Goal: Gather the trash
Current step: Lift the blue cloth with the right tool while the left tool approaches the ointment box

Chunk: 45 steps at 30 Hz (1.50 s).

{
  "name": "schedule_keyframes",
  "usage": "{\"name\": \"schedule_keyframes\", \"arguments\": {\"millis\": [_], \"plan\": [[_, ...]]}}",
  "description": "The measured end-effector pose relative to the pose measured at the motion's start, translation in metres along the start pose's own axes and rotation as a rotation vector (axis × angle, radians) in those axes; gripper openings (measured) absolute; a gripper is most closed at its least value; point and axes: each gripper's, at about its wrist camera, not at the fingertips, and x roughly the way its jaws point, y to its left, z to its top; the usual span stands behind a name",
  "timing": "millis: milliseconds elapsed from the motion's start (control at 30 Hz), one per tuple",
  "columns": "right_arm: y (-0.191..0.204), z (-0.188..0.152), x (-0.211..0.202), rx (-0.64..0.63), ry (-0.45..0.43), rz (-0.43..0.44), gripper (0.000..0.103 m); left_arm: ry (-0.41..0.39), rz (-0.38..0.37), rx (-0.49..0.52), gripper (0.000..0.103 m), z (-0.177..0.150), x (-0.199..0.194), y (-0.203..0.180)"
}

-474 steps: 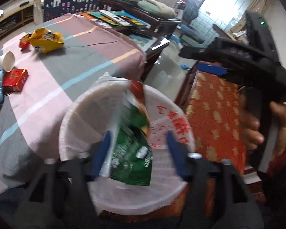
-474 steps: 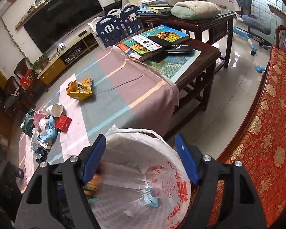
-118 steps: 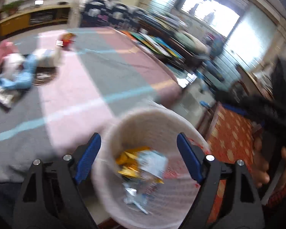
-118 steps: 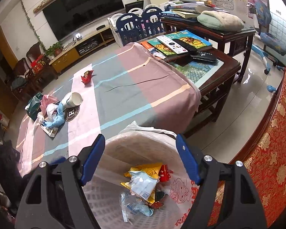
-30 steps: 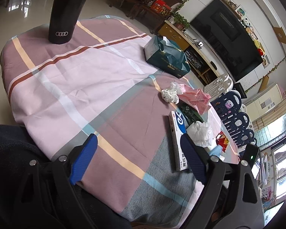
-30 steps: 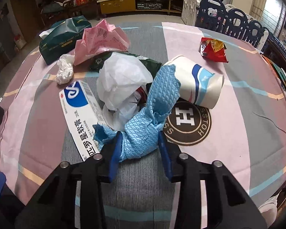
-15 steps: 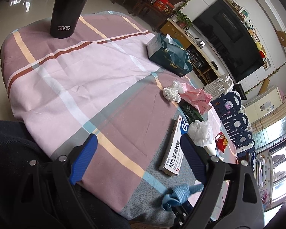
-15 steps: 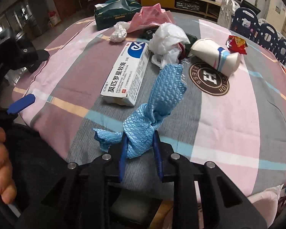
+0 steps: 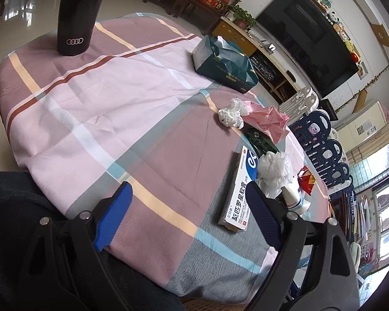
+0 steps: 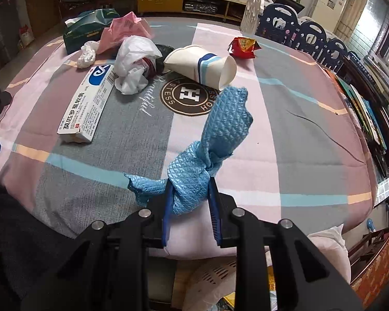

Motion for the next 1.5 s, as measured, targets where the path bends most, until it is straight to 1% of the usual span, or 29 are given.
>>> {"name": "schedule_keyframes", "arguments": {"millis": [100, 133, 167, 200, 267, 333, 367, 500, 567, 600, 667, 700, 733, 767, 800, 833, 900, 933, 967, 1033, 1067, 1133, 1233, 1367, 1433, 1500], "plan": [[-0.001, 0.0, 0.001, 0.012, 0.009, 0.012, 0.03, -0.001, 0.001, 0.009, 0.089, 0.0, 0.0, -0.001], [-0.002, -0.001, 0.001, 0.019, 0.003, 0.016, 0.034, -0.001, 0.001, 0.011, 0.089, 0.0, 0.0, -0.001], [-0.002, 0.0, 0.0, 0.024, 0.0, 0.019, 0.041, -0.002, 0.001, 0.011, 0.089, 0.0, 0.0, -0.001], [-0.003, 0.0, -0.001, 0.033, -0.001, 0.02, 0.044, -0.002, 0.001, 0.011, 0.089, 0.0, 0.0, -0.001], [-0.006, 0.002, -0.001, 0.062, 0.001, 0.013, 0.062, 0.0, 0.001, 0.01, 0.089, 0.0, 0.0, -0.001], [-0.011, 0.003, 0.001, 0.102, 0.006, 0.018, 0.065, 0.003, -0.002, 0.008, 0.089, 0.0, 0.0, -0.001], [-0.013, 0.004, 0.003, 0.117, 0.015, 0.025, 0.066, 0.007, -0.003, 0.005, 0.089, 0.0, 0.001, -0.001], [-0.019, 0.005, 0.011, 0.171, 0.053, 0.059, 0.066, 0.039, 0.003, -0.017, 0.089, 0.002, 0.007, 0.001], [-0.018, 0.004, 0.011, 0.169, 0.051, 0.063, 0.066, 0.033, 0.034, -0.011, 0.089, 0.003, 0.008, -0.002], [-0.016, 0.004, 0.011, 0.163, 0.05, 0.06, 0.066, 0.013, 0.061, 0.006, 0.089, 0.002, 0.007, -0.007], [-0.014, 0.003, 0.012, 0.155, 0.05, 0.064, 0.066, -0.047, 0.105, 0.074, 0.089, -0.001, 0.004, -0.021], [-0.013, 0.003, 0.013, 0.154, 0.052, 0.068, 0.066, -0.076, 0.104, 0.112, 0.089, -0.002, 0.003, -0.029], [-0.012, 0.003, 0.014, 0.155, 0.054, 0.069, 0.066, -0.112, 0.096, 0.158, 0.089, -0.004, 0.002, -0.039], [-0.012, 0.003, 0.016, 0.158, 0.056, 0.067, 0.066, -0.148, 0.08, 0.222, 0.091, -0.008, 0.003, -0.051], [-0.013, 0.003, 0.017, 0.159, 0.06, 0.068, 0.066, -0.16, 0.063, 0.278, 0.095, -0.01, 0.006, -0.06], [-0.014, 0.003, 0.018, 0.164, 0.061, 0.069, 0.065, -0.157, 0.047, 0.331, 0.095, -0.013, 0.01, -0.069], [-0.017, 0.003, 0.019, 0.17, 0.054, 0.079, 0.049, -0.153, 0.019, 0.402, 0.095, -0.016, 0.018, -0.083], [-0.019, 0.004, 0.019, 0.168, 0.051, 0.093, 0.037, -0.149, 0.001, 0.423, 0.095, -0.016, 0.022, -0.087], [-0.02, 0.004, 0.019, 0.168, 0.047, 0.095, 0.034, -0.13, -0.001, 0.44, 0.095, -0.016, 0.028, -0.09], [-0.024, 0.004, 0.017, 0.165, 0.024, 0.088, 0.031, -0.07, 0.01, 0.442, 0.095, -0.016, 0.042, -0.092], [-0.026, 0.004, 0.015, 0.166, 0.014, 0.084, 0.031, -0.038, 0.01, 0.429, 0.095, -0.015, 0.048, -0.09], [-0.03, 0.003, 0.012, 0.176, -0.001, 0.074, 0.03, 0.009, -0.018, 0.396, 0.095, -0.014, 0.055, -0.087], [-0.039, 0.003, 0.009, 0.201, -0.002, 0.076, 0.03, 0.046, -0.055, 0.384, 0.095, -0.016, 0.063, -0.087], [-0.044, 0.001, 0.008, 0.22, 0.008, 0.082, 0.03, 0.088, -0.08, 0.458, 0.097, -0.027, 0.07, -0.1], [-0.044, 0.0, 0.007, 0.222, 0.012, 0.085, 0.03, 0.117, -0.058, 0.523, 0.097, -0.035, 0.077, -0.109], [-0.043, -0.001, 0.006, 0.22, 0.015, 0.086, 0.03, 0.132, -0.038, 0.554, 0.097, -0.04, 0.082, -0.112]]}}
